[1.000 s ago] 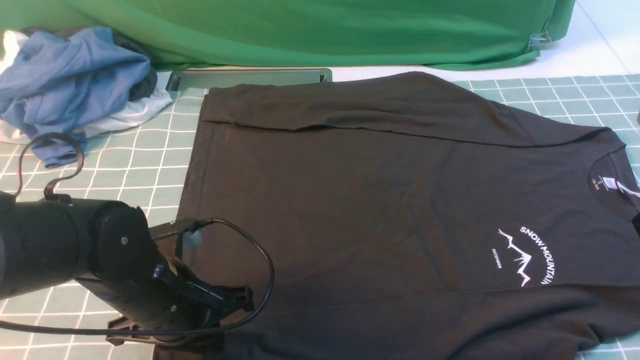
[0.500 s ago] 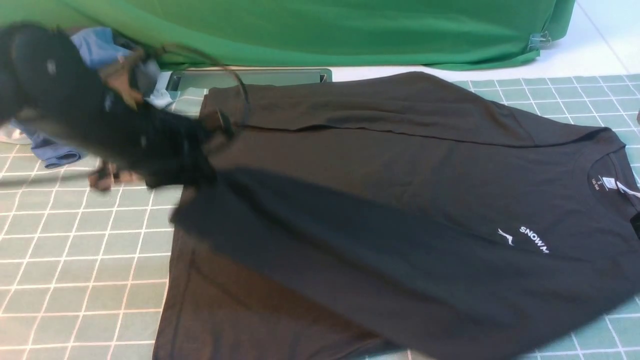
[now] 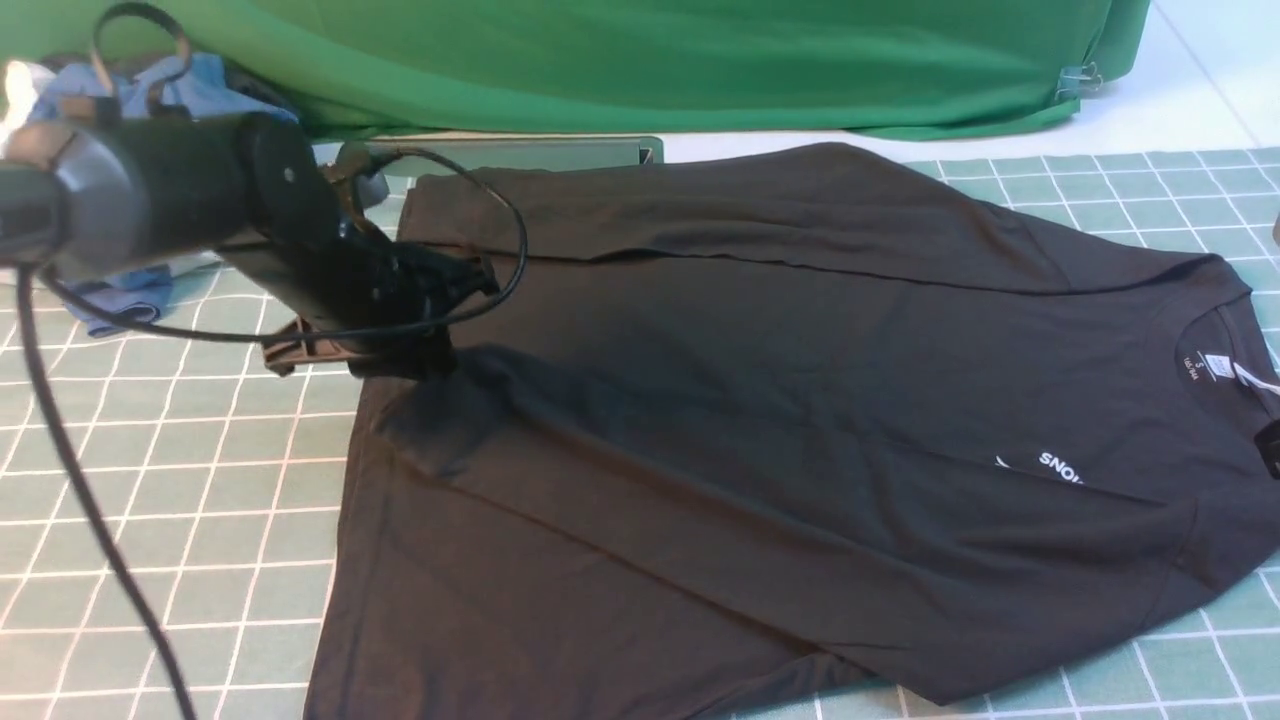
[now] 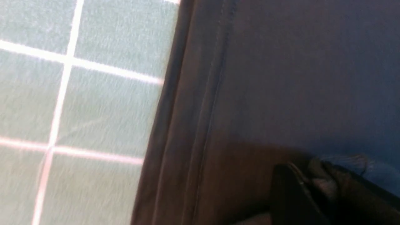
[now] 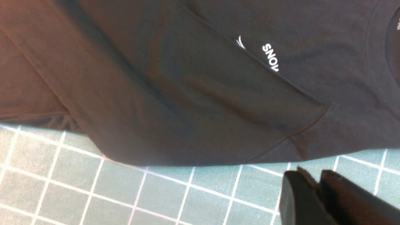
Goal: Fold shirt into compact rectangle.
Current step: 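Fold the left side of the black T-shirt inward over its body, then grab the top left corner of the dark shirt with the left gripper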
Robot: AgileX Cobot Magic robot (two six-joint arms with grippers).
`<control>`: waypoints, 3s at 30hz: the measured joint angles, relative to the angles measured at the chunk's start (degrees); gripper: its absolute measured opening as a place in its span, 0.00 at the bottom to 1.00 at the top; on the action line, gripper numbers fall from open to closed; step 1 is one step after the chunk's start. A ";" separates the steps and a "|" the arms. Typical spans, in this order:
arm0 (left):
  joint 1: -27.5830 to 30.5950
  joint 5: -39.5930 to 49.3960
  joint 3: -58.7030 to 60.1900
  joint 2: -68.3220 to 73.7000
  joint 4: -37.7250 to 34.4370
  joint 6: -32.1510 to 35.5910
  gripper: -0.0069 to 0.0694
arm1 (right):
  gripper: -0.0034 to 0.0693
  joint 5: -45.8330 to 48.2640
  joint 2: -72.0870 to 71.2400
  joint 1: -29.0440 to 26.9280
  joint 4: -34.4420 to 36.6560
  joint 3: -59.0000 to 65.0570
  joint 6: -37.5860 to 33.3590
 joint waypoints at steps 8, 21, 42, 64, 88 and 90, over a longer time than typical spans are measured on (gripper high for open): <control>2.97 5.81 -19.25 4.39 2.50 -4.34 0.65 | 0.21 -0.81 0.00 0.00 0.00 0.00 0.18; 8.63 14.15 -38.21 24.65 -8.24 -4.80 0.69 | 0.22 -5.76 0.00 0.00 0.06 0.00 3.29; 8.48 4.36 -38.31 27.52 -19.79 1.54 0.63 | 0.26 -8.03 0.00 0.00 0.12 0.00 5.00; 9.08 7.92 -38.31 24.40 -21.23 9.60 0.11 | 0.30 -9.27 0.00 0.00 0.17 0.39 5.37; 7.44 11.85 -38.57 28.04 -21.18 -8.94 0.52 | 0.33 -14.01 0.00 0.06 0.17 6.95 5.37; 7.31 9.80 -38.71 28.14 -21.40 -9.30 0.58 | 0.33 -14.50 0.00 0.11 0.17 6.95 5.37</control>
